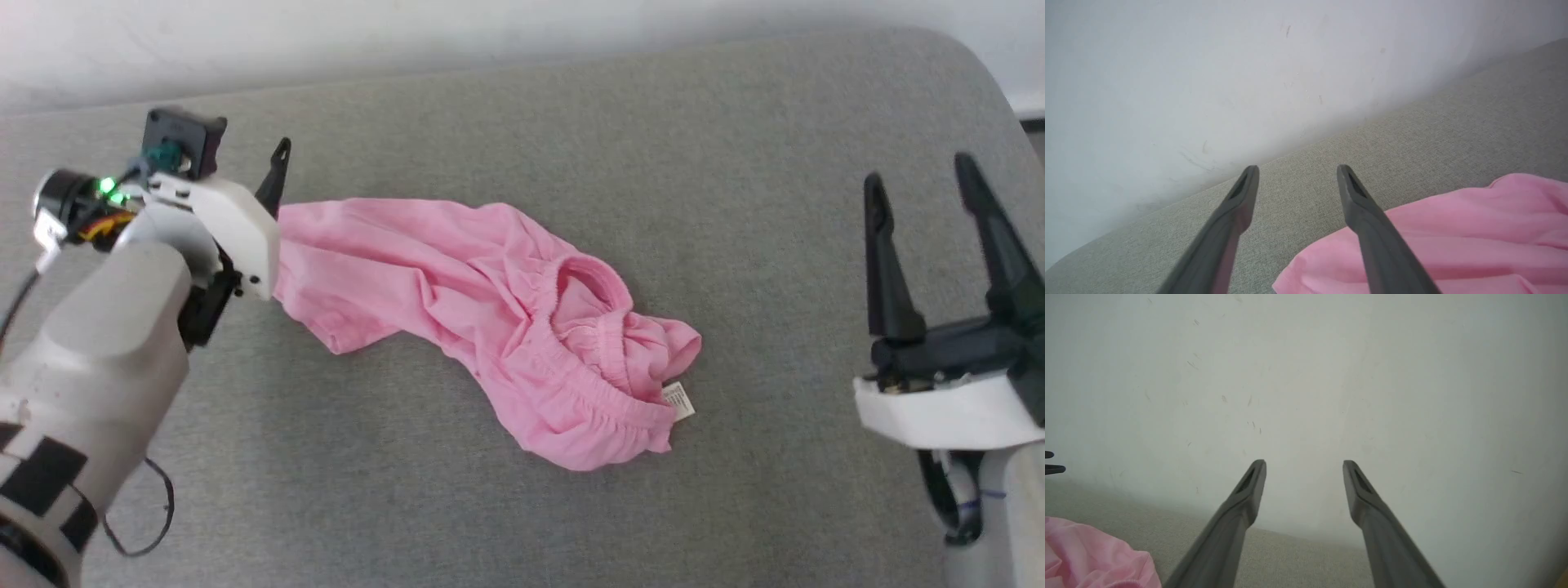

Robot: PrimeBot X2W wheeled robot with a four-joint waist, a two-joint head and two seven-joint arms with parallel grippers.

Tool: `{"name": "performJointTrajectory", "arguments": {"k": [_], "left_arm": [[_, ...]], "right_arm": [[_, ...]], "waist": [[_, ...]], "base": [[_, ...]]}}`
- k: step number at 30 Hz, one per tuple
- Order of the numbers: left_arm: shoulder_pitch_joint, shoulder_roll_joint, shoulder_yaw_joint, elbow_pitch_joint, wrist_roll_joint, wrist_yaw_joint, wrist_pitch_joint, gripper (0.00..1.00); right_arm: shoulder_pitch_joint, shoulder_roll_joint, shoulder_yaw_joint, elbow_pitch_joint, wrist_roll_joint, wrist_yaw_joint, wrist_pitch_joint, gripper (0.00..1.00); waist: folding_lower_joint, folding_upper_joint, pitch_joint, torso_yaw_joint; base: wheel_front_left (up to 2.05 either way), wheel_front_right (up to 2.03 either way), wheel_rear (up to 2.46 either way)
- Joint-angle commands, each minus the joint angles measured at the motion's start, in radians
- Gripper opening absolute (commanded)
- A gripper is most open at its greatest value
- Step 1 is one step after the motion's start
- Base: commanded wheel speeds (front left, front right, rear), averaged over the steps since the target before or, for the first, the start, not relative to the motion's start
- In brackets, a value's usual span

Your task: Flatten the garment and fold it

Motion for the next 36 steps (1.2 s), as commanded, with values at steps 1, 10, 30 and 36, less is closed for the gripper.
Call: {"name": "performJointTrajectory", "arguments": {"k": [1,10,30,36], "left_arm": [[0.045,-0.002,0.027,-0.024,0.009,0.043,-0.029,1.00],[0.431,0.048,0.470,-0.612,0.326,0.394,-0.040,1.00],[0.890,-0.199,0.885,-0.978,0.703,0.408,-0.040,1.00],[0.891,-0.280,0.933,-0.977,0.749,0.345,-0.040,1.00]], "right_arm": [[-0.040,-0.033,0.012,-0.008,-0.005,-0.002,-0.005,1.00],[-0.228,-0.325,0.267,0.138,0.084,-0.002,-0.005,1.00],[-0.876,-0.616,1.170,0.405,0.855,-0.002,0.885,1.00],[-0.904,-0.572,1.251,0.520,0.939,-0.002,0.862,1.00]], "waist": [[0.0001,0.0000,-0.060,0.057],[0.0001,0.0000,-0.090,0.143],[0.0001,0.0000,0.016,0.260],[0.0001,0.0000,0.071,0.301]], "base": [[0.00,0.00,0.00],[0.00,0.00,0.00],[0.00,0.00,0.00],[0.00,0.00,0.00]]}}
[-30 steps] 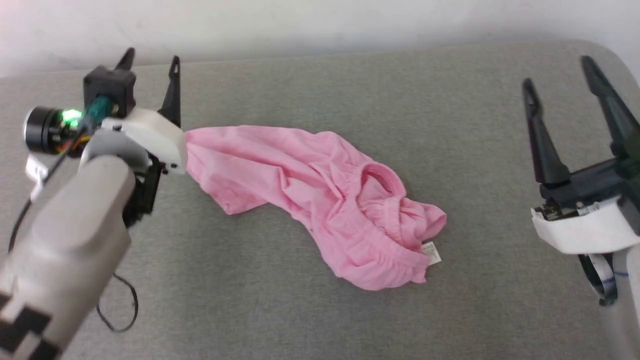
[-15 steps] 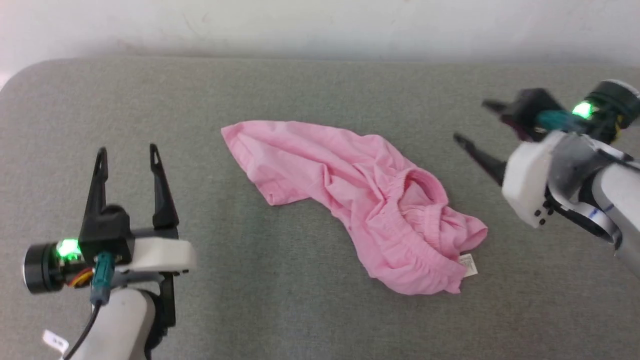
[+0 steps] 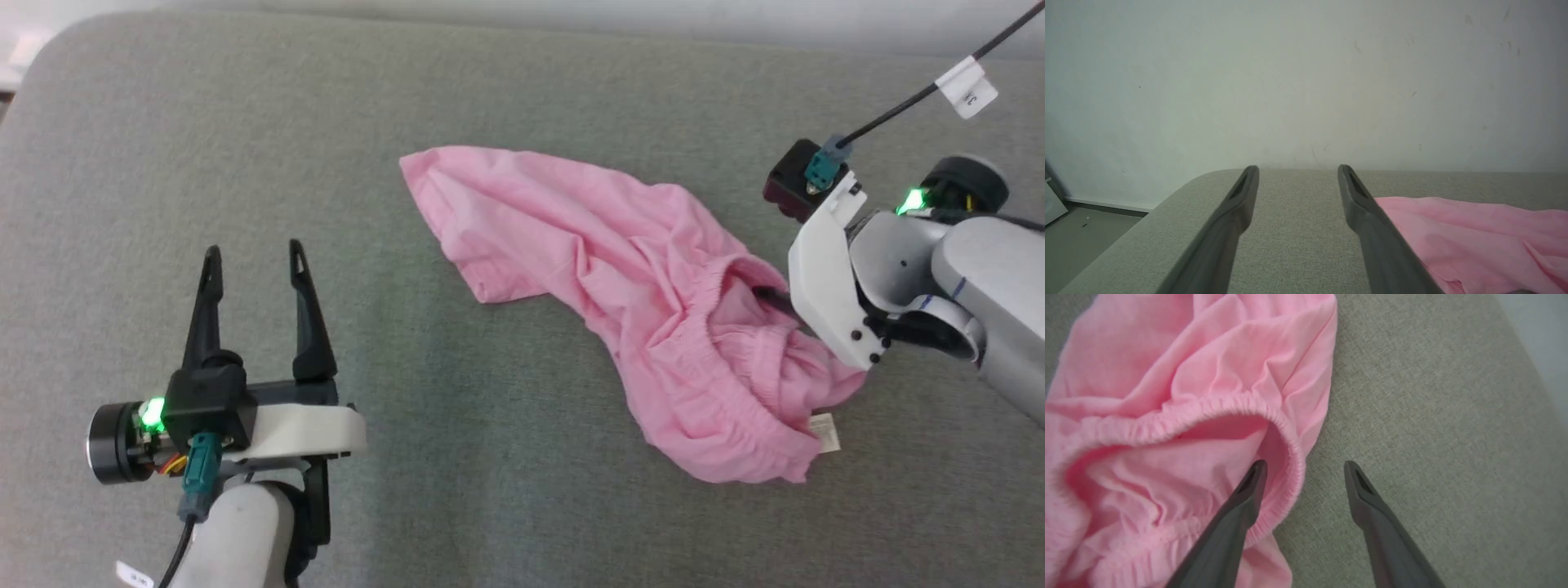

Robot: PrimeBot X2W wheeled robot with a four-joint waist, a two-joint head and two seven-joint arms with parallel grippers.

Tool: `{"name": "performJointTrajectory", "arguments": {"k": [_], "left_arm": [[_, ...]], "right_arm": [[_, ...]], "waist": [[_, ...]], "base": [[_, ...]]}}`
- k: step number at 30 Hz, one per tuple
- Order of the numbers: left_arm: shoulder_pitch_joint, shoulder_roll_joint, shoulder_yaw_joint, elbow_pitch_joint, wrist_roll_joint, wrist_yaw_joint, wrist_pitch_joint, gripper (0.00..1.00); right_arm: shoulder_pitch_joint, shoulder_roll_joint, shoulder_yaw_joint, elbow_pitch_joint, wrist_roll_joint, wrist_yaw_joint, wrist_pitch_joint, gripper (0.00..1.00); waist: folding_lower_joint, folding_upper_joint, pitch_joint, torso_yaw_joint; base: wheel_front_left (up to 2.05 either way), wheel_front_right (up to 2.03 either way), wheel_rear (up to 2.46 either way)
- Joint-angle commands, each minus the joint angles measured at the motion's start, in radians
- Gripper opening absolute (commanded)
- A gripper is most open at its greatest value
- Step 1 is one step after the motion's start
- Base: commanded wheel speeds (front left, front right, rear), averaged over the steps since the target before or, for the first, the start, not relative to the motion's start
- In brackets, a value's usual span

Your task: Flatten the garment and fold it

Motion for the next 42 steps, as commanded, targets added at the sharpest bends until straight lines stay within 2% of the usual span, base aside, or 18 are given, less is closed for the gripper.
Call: {"name": "performJointTrajectory", "arguments": {"k": [1,6,8,9,13,17,22,26,32,33,34,38,42], "left_arm": [[0.001,-0.011,0.011,-0.001,0.010,-0.011,-0.005,1.00],[-0.017,-0.058,0.048,0.007,0.045,-0.055,-0.005,1.00],[-0.018,-0.070,0.062,0.011,0.057,-0.070,-0.005,1.00],[-0.017,-0.076,0.070,0.012,0.061,-0.076,-0.005,1.00],[-0.006,-0.092,0.101,0.019,0.078,-0.096,-0.005,1.00],[0.013,-0.100,0.127,0.017,0.092,-0.114,-0.005,1.00],[0.015,-0.110,0.144,0.014,0.107,-0.137,-0.005,1.00],[0.000,-0.116,0.151,0.013,0.117,-0.153,-0.005,1.00],[-0.005,-0.126,0.161,0.027,0.126,-0.167,-0.005,1.00],[0.000,-0.126,0.165,0.030,0.128,-0.168,-0.005,1.00],[0.007,-0.125,0.168,0.034,0.130,-0.169,-0.005,1.00],[0.040,-0.118,0.182,0.044,0.137,-0.174,-0.005,1.00],[0.078,-0.115,0.190,0.040,0.145,-0.172,-0.005,1.00]], "right_arm": [[0.001,0.010,0.007,0.014,0.014,-0.002,-0.013,1.00],[0.032,0.034,0.045,0.094,-0.004,-0.002,-0.060,1.00],[0.040,0.038,0.051,0.107,-0.024,-0.002,-0.092,0.25],[0.040,0.037,0.053,0.107,-0.032,-0.002,-0.122,0.00],[0.033,0.001,0.055,0.088,-0.043,-0.002,-0.266,0.00],[0.045,-0.073,0.006,0.053,0.021,-0.002,-0.407,0.00],[0.092,-0.162,-0.059,0.083,0.114,-0.002,-0.481,0.00],[0.149,-0.158,-0.075,0.183,0.177,-0.002,-0.478,0.00],[0.205,-0.082,-0.050,0.339,0.193,-0.002,-0.492,0.00],[0.208,-0.074,-0.049,0.344,0.193,-0.002,-0.508,0.36],[0.209,-0.072,-0.048,0.343,0.192,-0.002,-0.523,1.00],[0.206,-0.124,-0.026,0.270,0.169,-0.002,-0.559,1.00],[0.175,-0.235,-0.015,0.125,0.140,-0.002,-0.526,1.00]], "waist": [[-0.0002,-0.0001,0.039,0.036],[-0.0002,-0.0001,0.068,0.048],[-0.0002,-0.0001,0.071,0.046],[-0.0002,-0.0001,0.069,0.042],[-0.0002,-0.0001,0.049,0.018],[-0.0002,-0.0001,0.030,-0.016],[-0.0002,-0.0001,0.037,-0.051],[-0.0002,-0.0001,0.058,-0.069],[-0.0002,-0.0001,0.056,-0.091],[-0.0002,-0.0001,0.047,-0.097],[-0.0002,-0.0001,0.035,-0.104],[-0.0002,-0.0001,-0.023,-0.129],[-0.0002,-0.0001,-0.067,-0.152]], "base": [[0.00,0.00,0.00],[0.00,0.00,0.00],[0.00,0.00,0.00],[0.00,0.00,0.00],[0.00,0.00,0.00],[0.00,0.00,0.00],[0.00,0.00,0.00],[0.00,0.00,0.00],[0.00,0.00,0.00],[0.00,0.00,0.00],[0.00,0.00,0.00],[0.00,0.00,0.00],[0.00,0.00,0.00]]}}
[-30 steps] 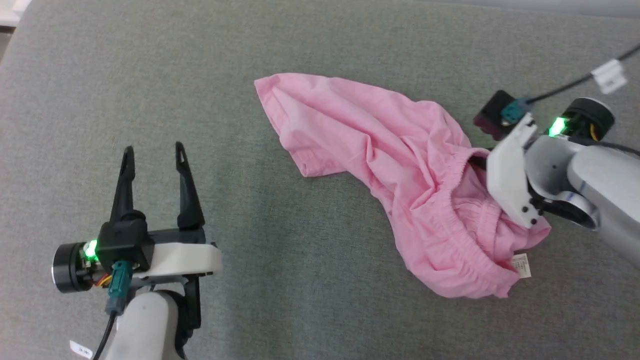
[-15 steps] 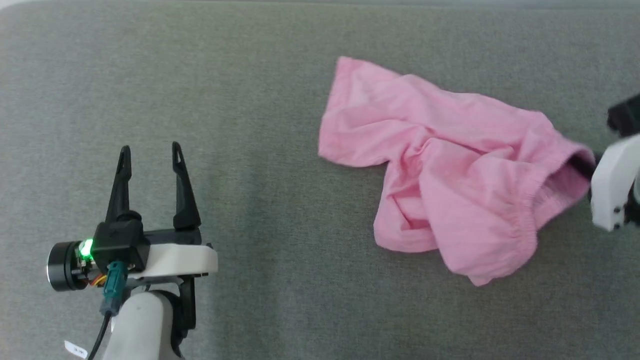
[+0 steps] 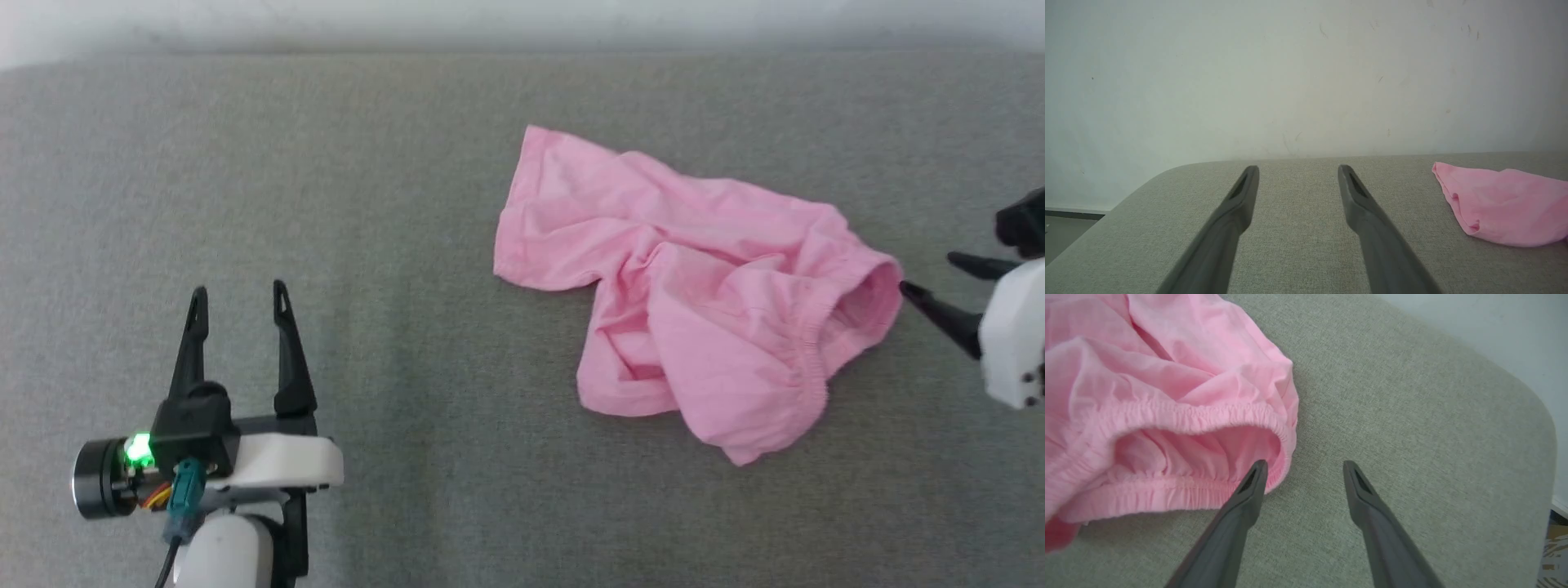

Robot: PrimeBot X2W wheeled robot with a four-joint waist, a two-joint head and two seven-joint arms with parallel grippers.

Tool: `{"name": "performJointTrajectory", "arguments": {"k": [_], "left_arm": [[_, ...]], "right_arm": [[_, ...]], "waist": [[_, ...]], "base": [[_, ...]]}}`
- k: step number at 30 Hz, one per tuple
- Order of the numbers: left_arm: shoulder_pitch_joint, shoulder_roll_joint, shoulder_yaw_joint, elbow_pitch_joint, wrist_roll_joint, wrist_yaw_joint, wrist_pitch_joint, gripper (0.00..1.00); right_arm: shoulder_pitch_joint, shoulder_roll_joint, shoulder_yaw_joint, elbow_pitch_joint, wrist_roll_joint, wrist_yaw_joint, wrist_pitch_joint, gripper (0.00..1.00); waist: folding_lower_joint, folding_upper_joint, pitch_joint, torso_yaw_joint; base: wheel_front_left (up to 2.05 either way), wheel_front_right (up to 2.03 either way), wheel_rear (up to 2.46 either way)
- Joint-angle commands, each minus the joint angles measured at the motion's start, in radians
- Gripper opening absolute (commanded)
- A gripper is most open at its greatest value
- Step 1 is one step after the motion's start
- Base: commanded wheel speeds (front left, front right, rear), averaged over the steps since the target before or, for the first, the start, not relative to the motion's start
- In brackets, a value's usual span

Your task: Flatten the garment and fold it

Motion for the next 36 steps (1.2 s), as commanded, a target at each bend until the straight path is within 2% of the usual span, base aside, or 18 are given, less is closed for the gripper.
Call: {"name": "performJointTrajectory", "arguments": {"k": [1,6,10,14,18,25,30,31,32,33,36], "left_arm": [[0.017,0.005,0.007,-0.002,0.010,-0.001,-0.005,1.00],[0.027,0.005,0.007,-0.010,0.014,-0.005,-0.005,1.00],[0.020,0.001,-0.009,-0.023,0.025,-0.006,-0.005,1.00],[0.003,-0.002,-0.017,-0.024,0.026,-0.007,-0.005,1.00],[-0.007,-0.006,-0.020,-0.024,0.023,-0.003,-0.005,1.00],[-0.029,-0.009,-0.023,-0.025,0.023,-0.002,-0.005,1.00],[-0.041,-0.008,-0.021,-0.025,0.024,-0.001,-0.005,1.00],[-0.042,-0.007,-0.020,-0.025,0.024,0.000,-0.005,1.00],[-0.043,-0.006,-0.019,-0.026,0.025,0.001,-0.005,1.00],[-0.042,-0.005,-0.018,-0.026,0.025,0.002,-0.005,1.00],[-0.039,-0.002,-0.013,-0.024,0.025,0.005,-0.005,1.00]], "right_arm": [[-0.021,-0.041,-0.004,-0.057,-0.005,-0.002,0.018,1.00],[-0.104,-0.154,-0.057,-0.236,-0.025,-0.002,0.101,1.00],[-0.157,-0.170,-0.071,-0.287,-0.066,-0.002,0.231,1.00],[-0.175,-0.140,-0.046,-0.268,-0.096,-0.002,0.352,1.00],[-0.161,-0.090,-0.020,-0.207,-0.105,-0.002,0.398,1.00],[-0.123,0.017,-0.010,-0.059,-0.094,-0.002,0.356,1.00],[-0.117,0.057,0.004,-0.001,-0.109,-0.002,0.297,1.00],[-0.115,0.062,0.010,0.009,-0.113,-0.002,0.285,0.54],[-0.113,0.065,0.018,0.015,-0.116,-0.002,0.277,0.24],[-0.111,0.067,0.024,0.018,-0.116,-0.002,0.269,0.00],[-0.115,0.068,0.034,0.028,-0.118,-0.002,0.218,0.00]], "waist": [[0.0001,0.0000,-0.049,-0.035],[0.0001,0.0000,-0.052,-0.037],[0.0001,0.0000,-0.031,-0.017],[0.0001,0.0000,-0.007,0.010],[0.0001,0.0000,0.015,0.030],[0.0001,0.0000,0.055,0.051],[0.0001,0.0000,0.068,0.054],[0.0001,0.0000,0.069,0.053],[0.0001,0.0000,0.070,0.052],[0.0001,0.0000,0.069,0.049],[0.0001,0.0000,0.062,0.035]], "base": [[0.00,0.00,0.00],[0.00,0.00,0.00],[0.00,0.00,0.00],[0.00,0.00,0.00],[0.00,0.00,0.00],[0.00,0.00,0.00],[0.00,0.00,0.00],[0.00,0.00,0.00],[0.00,0.00,0.00],[0.00,0.00,0.00],[0.00,0.00,0.00]]}}
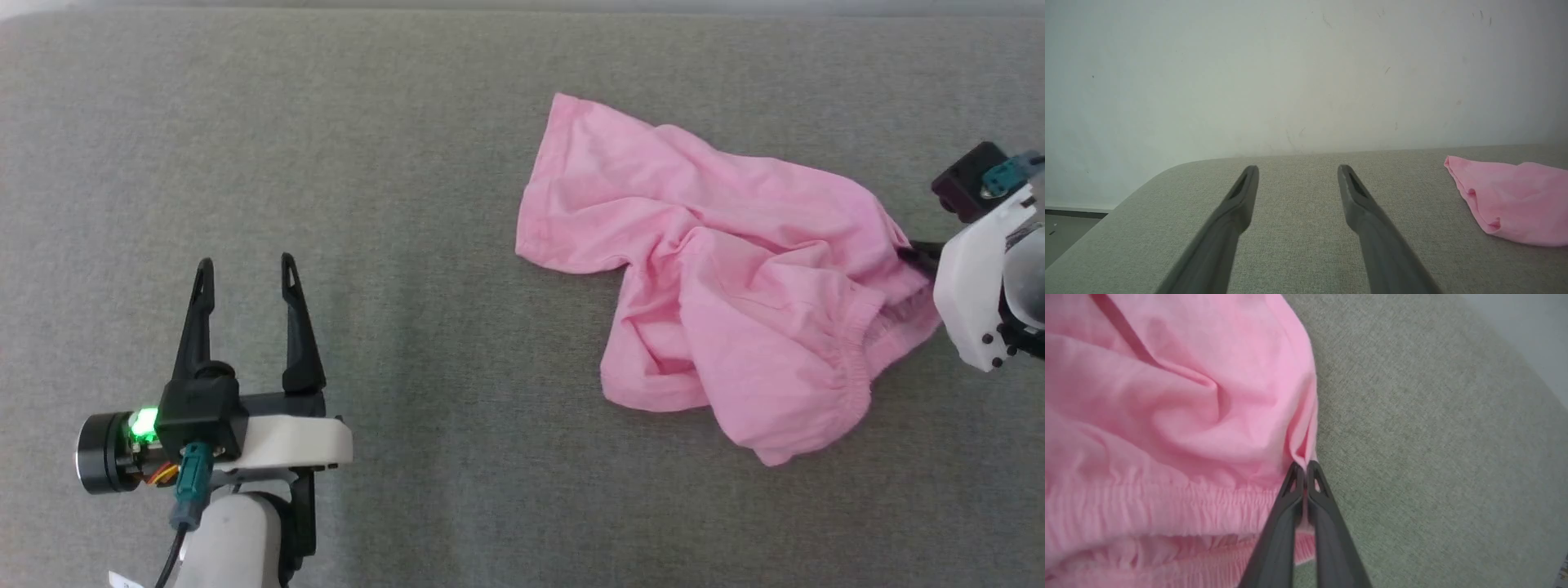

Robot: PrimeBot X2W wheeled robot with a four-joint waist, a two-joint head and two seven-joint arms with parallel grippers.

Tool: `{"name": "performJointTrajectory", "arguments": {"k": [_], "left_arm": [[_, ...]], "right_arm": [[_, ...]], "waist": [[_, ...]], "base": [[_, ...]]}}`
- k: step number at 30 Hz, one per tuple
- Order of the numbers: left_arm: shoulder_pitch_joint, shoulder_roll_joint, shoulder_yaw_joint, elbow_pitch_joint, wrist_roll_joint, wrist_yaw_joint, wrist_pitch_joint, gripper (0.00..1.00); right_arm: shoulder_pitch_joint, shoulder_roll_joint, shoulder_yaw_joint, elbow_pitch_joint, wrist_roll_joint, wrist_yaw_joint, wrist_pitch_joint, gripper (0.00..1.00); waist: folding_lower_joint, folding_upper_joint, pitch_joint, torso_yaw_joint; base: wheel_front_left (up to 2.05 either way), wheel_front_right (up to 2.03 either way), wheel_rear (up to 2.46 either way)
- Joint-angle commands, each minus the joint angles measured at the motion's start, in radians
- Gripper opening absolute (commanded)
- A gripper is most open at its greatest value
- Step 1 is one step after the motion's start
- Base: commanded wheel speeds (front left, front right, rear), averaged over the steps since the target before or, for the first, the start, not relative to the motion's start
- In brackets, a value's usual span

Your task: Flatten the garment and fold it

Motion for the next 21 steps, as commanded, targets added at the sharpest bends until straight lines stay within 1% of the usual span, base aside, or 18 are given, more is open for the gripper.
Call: {"name": "performJointTrajectory", "arguments": {"k": [1,4,8,10,13,15,17,19,21], "left_arm": [[-0.008,0.006,0.001,0.000,0.005,0.004,-0.005,1.00],[-0.020,0.018,0.003,0.006,0.003,-0.008,-0.005,1.00],[-0.109,0.062,0.004,0.020,0.003,-0.049,-0.005,1.00],[-0.186,0.092,-0.003,0.062,-0.003,-0.091,-0.005,1.00],[-0.330,0.139,-0.041,0.188,-0.007,-0.183,-0.001,1.00],[-0.448,0.167,-0.071,0.288,-0.013,-0.250,0.055,1.00],[-0.562,0.184,-0.107,0.369,-0.026,-0.289,0.127,1.00],[-0.662,0.204,-0.155,0.443,-0.046,-0.309,0.212,1.00],[-0.746,0.223,-0.230,0.509,-0.082,-0.315,0.307,1.00]], "right_arm": [[0.001,-0.002,0.002,0.003,-0.010,-0.002,-0.020,0.00],[-0.003,-0.006,0.001,-0.011,-0.031,-0.002,-0.118,0.00],[0.012,-0.020,-0.015,-0.060,-0.023,-0.002,-0.209,0.00],[0.013,-0.018,-0.021,-0.077,-0.035,-0.002,-0.240,0.00],[0.013,0.006,-0.028,-0.091,-0.043,-0.002,-0.263,0.00],[0.006,0.028,-0.027,-0.094,-0.056,-0.002,-0.273,0.00],[-0.003,0.052,-0.031,-0.094,-0.067,-0.002,-0.291,0.00],[-0.014,0.076,-0.034,-0.096,-0.076,-0.002,-0.305,0.00],[-0.026,0.098,-0.034,-0.097,-0.089,-0.002,-0.315,0.00]], "waist": [[-0.0002,0.0000,-0.009,-0.011],[-0.0002,0.0000,-0.025,-0.028],[-0.0002,0.0000,-0.046,-0.060],[-0.0002,0.0000,-0.048,-0.084],[-0.0002,0.0000,-0.041,-0.122],[-0.0002,0.0000,-0.028,-0.147],[-0.0002,0.0000,-0.014,-0.168],[-0.0002,0.0000,0.004,-0.189],[-0.0002,0.0000,0.022,-0.210]], "base": [[0.00,0.00,0.00],[0.00,0.00,0.00],[0.00,0.00,0.00],[0.00,0.00,0.00],[0.00,0.00,0.00],[0.00,0.00,0.00],[0.00,0.00,0.00],[0.00,0.00,0.00],[0.00,0.00,0.00]]}}
